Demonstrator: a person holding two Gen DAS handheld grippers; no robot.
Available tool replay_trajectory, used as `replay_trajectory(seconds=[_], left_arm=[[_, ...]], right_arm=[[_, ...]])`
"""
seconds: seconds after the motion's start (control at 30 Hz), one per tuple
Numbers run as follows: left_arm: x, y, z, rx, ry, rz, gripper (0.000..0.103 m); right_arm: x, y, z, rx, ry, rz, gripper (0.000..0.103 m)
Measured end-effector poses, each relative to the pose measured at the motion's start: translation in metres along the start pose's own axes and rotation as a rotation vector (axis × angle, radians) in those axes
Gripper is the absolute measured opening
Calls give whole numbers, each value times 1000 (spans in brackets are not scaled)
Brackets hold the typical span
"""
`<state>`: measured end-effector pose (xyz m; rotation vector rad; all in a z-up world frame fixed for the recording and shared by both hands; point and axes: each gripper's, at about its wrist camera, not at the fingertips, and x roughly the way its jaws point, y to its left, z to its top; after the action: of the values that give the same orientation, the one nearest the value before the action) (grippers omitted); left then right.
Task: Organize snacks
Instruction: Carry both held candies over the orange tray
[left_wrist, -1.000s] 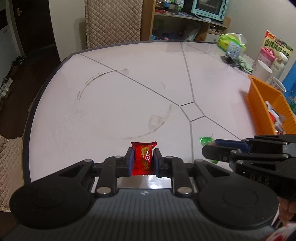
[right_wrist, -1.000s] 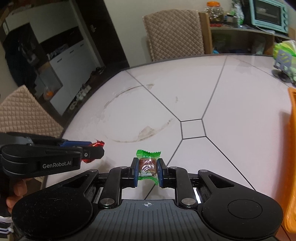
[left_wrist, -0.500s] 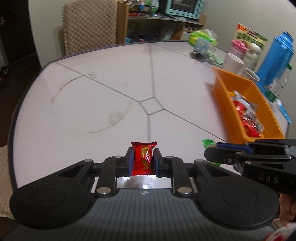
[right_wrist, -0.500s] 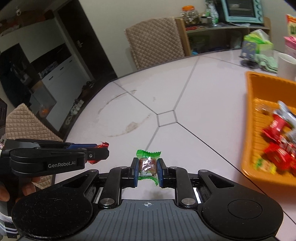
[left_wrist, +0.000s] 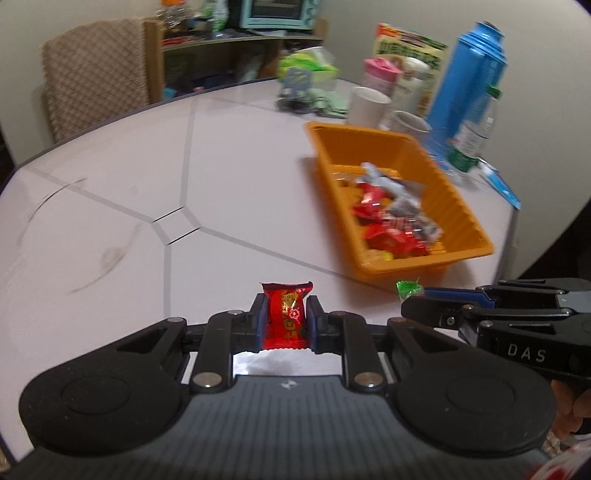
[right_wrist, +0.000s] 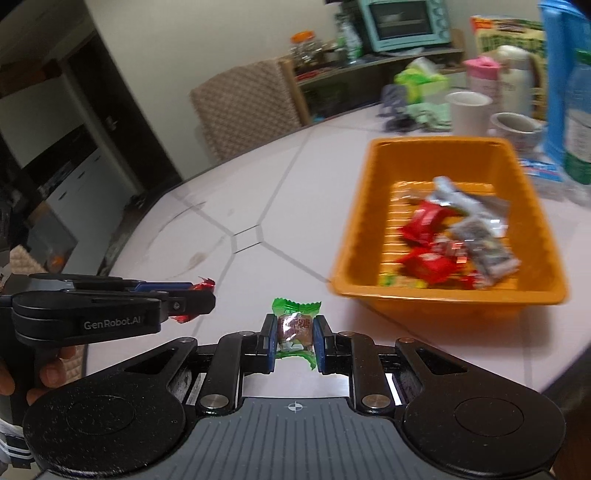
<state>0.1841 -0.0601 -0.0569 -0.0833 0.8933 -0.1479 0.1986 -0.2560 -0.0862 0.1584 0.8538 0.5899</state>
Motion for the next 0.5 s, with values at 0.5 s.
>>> replay_trajectory(seconds=[0.5], left_arm=[[30, -71, 48, 128, -46, -81, 19]], right_arm=[[-54, -74, 22, 67, -111, -187, 20]])
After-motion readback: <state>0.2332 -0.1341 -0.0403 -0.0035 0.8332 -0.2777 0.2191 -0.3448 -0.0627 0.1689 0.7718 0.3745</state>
